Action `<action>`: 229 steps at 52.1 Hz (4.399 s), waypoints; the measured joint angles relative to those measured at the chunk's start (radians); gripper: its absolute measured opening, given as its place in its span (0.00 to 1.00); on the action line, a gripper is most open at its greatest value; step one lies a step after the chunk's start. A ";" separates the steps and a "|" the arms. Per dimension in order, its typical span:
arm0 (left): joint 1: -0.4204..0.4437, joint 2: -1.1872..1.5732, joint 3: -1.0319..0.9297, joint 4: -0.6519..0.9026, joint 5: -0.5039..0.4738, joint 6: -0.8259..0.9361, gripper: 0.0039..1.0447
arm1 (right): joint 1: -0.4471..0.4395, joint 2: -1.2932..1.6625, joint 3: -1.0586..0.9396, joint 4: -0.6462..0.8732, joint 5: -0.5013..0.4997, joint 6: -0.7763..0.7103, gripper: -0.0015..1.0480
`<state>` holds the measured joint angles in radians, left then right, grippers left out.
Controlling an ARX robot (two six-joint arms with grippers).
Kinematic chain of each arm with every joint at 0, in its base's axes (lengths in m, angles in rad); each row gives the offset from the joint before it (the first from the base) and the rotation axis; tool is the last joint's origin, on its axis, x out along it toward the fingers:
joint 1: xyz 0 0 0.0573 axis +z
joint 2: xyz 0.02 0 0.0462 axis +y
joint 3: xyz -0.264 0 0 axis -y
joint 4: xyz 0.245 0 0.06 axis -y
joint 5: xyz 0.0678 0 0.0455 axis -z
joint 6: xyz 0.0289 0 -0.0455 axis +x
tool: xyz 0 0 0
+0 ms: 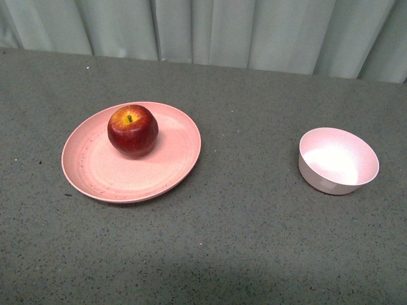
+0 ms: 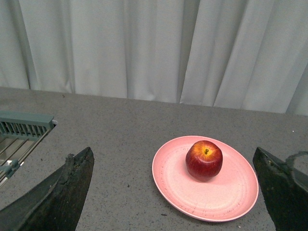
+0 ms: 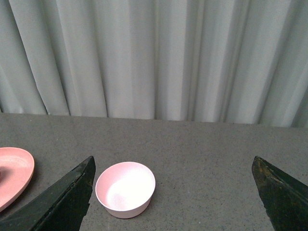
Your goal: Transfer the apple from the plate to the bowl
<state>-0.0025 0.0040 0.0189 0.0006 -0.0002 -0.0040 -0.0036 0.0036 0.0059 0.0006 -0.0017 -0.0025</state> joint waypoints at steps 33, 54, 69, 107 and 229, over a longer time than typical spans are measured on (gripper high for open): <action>0.000 0.000 0.000 0.000 0.000 0.000 0.94 | 0.000 0.000 0.000 0.000 0.000 0.000 0.91; 0.000 0.000 0.000 0.000 0.000 0.000 0.94 | 0.000 0.000 0.000 0.000 0.000 0.000 0.91; 0.000 0.000 0.000 0.000 0.000 0.000 0.94 | 0.000 0.000 0.000 0.000 0.000 0.000 0.91; 0.000 0.000 0.000 0.000 0.000 0.000 0.94 | 0.041 0.838 0.245 0.194 -0.019 -0.185 0.91; 0.000 0.000 0.000 0.000 0.000 0.000 0.94 | 0.407 1.991 1.079 -0.088 -0.143 -0.352 0.01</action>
<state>-0.0025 0.0040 0.0193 0.0006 -0.0002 -0.0040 0.4038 1.9949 1.0851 -0.0872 -0.1452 -0.3542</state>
